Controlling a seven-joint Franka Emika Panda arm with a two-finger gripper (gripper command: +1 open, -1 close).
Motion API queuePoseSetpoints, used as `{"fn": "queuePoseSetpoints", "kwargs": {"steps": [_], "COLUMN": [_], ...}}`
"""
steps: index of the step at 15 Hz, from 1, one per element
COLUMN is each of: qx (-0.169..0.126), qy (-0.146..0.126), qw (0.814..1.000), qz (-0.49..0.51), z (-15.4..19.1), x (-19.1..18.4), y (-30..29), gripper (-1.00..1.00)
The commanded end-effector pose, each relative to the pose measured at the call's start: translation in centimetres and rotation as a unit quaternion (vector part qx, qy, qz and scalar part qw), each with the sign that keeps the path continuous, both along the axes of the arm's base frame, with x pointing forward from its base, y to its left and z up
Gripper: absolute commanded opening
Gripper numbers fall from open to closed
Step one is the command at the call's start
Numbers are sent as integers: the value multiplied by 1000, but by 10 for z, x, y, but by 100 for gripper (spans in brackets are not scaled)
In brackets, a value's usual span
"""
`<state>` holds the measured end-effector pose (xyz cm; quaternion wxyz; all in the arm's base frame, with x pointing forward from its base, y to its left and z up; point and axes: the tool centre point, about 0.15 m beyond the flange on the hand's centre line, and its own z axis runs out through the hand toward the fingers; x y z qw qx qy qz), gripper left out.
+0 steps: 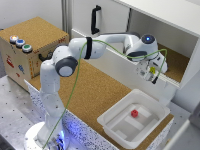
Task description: Go towards the white box and store the yellow object
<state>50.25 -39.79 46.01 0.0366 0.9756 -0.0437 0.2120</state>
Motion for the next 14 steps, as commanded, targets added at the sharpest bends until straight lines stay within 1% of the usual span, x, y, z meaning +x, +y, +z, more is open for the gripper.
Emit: {"fn": "queuePoseSetpoints", "kwargs": {"steps": [1, 2, 4, 6, 9, 10, 14], "qx": [-38, -38, -38, -55, -71, -85, -90], "qy": [-12, -17, -10, -2, 19, 25, 53], "qw": [999, 999, 999, 998, 997, 996, 994], "qz": [-6, -7, -19, -18, -11, -9, 0], "z": [-60, -74, -98, -122, -157, -169, -199], "x": [-71, -79, -86, -91, -95, -96, -98], "y": [-20, -24, -33, -43, -55, -57, -63], "gripper": [-100, -100, -100, -100, -100, -100, -100]}}
